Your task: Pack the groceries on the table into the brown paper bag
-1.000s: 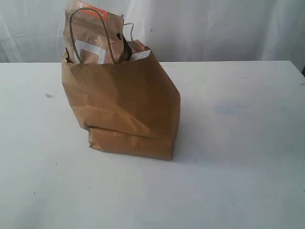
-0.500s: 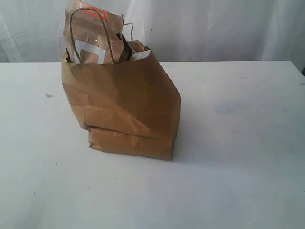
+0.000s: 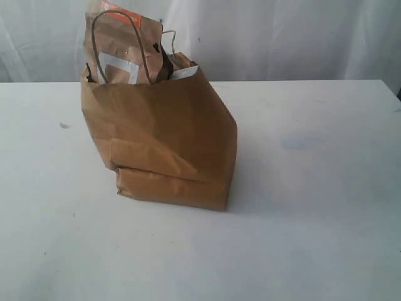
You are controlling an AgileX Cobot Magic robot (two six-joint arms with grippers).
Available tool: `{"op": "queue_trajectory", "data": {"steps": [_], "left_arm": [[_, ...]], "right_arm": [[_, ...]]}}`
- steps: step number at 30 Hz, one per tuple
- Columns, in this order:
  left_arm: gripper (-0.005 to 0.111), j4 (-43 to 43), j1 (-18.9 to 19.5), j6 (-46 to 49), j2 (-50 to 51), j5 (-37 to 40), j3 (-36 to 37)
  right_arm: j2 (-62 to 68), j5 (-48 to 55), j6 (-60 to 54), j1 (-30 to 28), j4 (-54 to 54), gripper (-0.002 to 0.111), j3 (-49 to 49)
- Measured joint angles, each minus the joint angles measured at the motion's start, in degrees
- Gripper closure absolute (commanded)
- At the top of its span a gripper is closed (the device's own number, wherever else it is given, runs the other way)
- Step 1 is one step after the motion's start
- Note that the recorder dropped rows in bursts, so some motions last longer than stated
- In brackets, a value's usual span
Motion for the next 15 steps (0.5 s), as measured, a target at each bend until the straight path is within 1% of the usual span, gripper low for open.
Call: {"op": "queue_trajectory", "data": {"steps": [6, 15], "left_arm": [[0.107, 0.00, 0.00, 0.00, 0.00, 0.00, 0.00], [0.107, 0.00, 0.00, 0.00, 0.00, 0.00, 0.00]], "right_arm": [[0.00, 0.00, -3.08, 0.00, 0.00, 0.108, 0.00], [0.00, 0.22, -3.67, 0.00, 0.00, 0.108, 0.00]]}}
